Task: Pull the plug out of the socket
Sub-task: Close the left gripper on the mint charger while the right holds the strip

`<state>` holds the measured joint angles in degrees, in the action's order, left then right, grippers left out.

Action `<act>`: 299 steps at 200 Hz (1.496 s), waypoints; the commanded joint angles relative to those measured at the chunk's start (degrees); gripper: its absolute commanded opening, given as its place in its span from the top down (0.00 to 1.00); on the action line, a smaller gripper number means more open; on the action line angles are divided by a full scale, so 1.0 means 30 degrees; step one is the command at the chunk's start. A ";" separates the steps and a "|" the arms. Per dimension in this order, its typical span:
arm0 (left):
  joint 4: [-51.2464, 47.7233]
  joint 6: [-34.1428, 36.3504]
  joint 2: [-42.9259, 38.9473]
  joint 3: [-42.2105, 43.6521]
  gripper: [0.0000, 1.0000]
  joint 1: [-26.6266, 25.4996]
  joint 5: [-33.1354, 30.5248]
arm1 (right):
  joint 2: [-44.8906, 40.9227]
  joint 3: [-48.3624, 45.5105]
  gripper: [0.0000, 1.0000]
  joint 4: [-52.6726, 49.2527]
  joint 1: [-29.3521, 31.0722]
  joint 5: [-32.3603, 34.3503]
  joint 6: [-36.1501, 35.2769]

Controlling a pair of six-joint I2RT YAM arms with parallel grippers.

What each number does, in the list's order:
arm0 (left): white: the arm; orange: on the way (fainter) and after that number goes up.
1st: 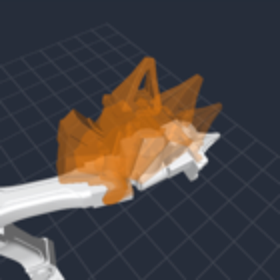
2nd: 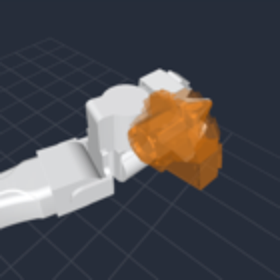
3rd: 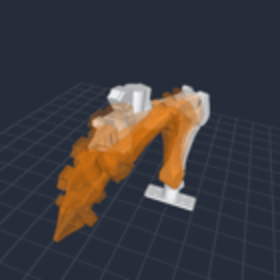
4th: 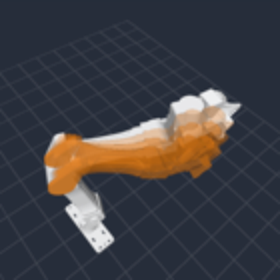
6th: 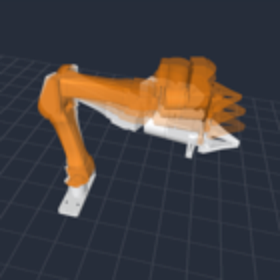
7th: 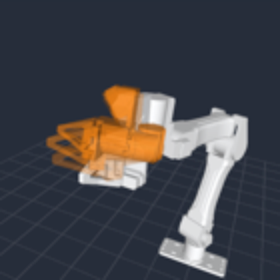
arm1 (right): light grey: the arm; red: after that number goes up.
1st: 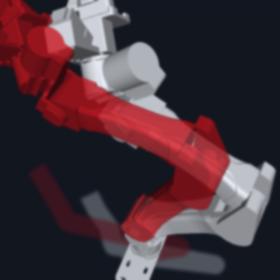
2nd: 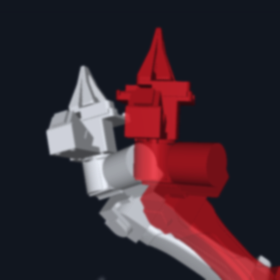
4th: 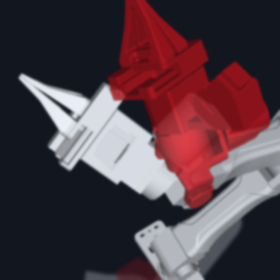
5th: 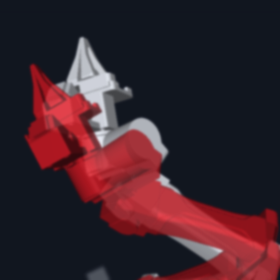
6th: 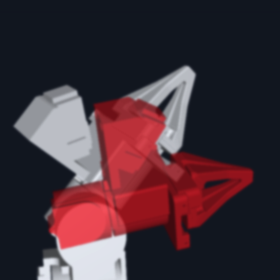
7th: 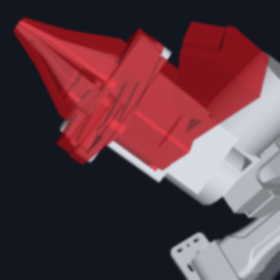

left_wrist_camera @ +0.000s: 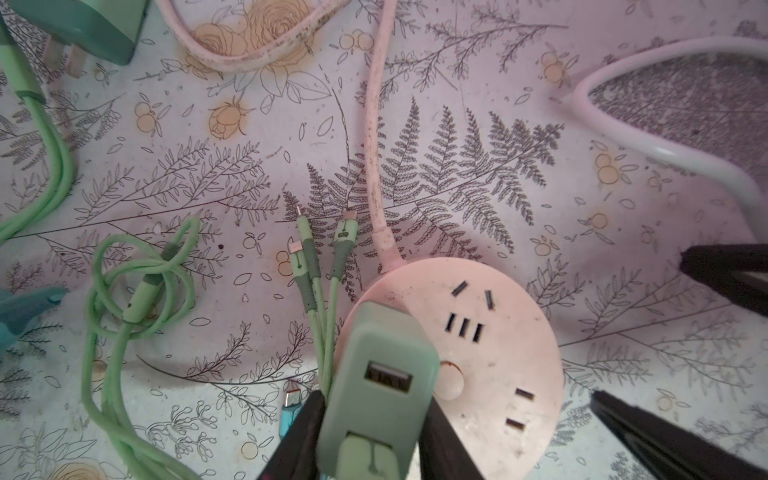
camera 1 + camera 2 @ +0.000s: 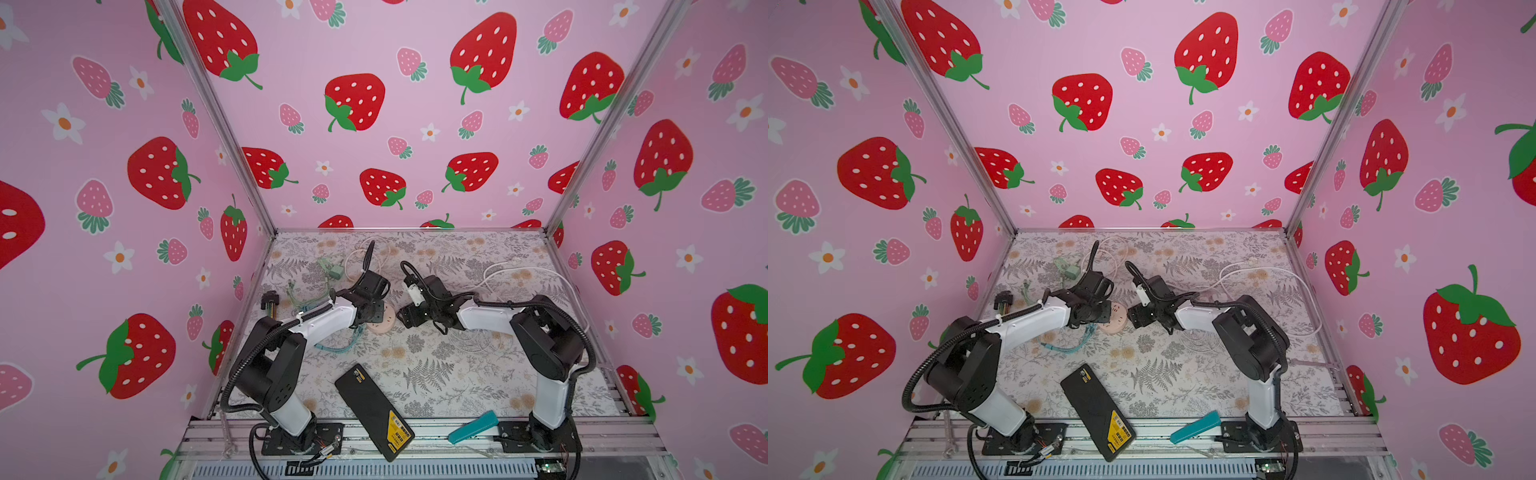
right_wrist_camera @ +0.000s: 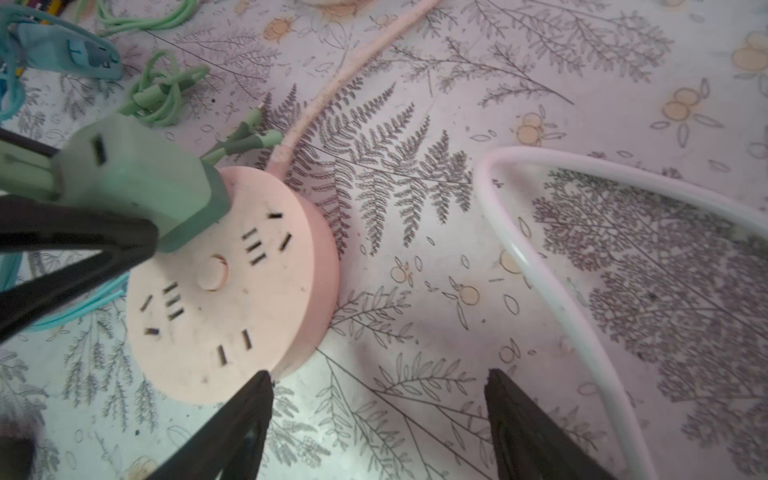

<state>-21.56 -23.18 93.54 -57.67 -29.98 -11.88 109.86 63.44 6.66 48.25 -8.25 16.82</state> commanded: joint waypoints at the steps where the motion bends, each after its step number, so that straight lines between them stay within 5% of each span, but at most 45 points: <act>1: -0.0107 -0.0825 0.0200 -0.0075 0.61 -0.0174 0.0130 | 0.0521 0.0645 0.18 0.0065 0.0321 -0.0043 -0.0183; 71: -0.0274 0.0872 -0.0240 -0.0516 0.42 -0.0116 -0.0082 | 0.1543 0.1586 0.18 -0.0596 0.0488 0.0333 0.0030; 99: 0.0479 0.2747 -0.0088 -0.0567 0.41 -0.0065 0.0237 | 0.1823 0.1851 0.19 -0.0815 0.0560 0.0494 0.0070; 236: 0.0500 0.3751 0.0903 -0.0960 0.77 0.0961 0.2152 | 0.2639 0.2460 0.19 -0.1397 0.0726 0.0634 0.0070; 299: 0.0985 0.2520 0.0890 -0.0816 0.81 0.1330 0.3711 | 0.3105 0.2875 0.19 -0.1925 0.0792 0.1042 0.0020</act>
<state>-19.53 -12.93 95.20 -58.70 -26.48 -5.15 116.75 71.88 5.08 50.15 -6.96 16.93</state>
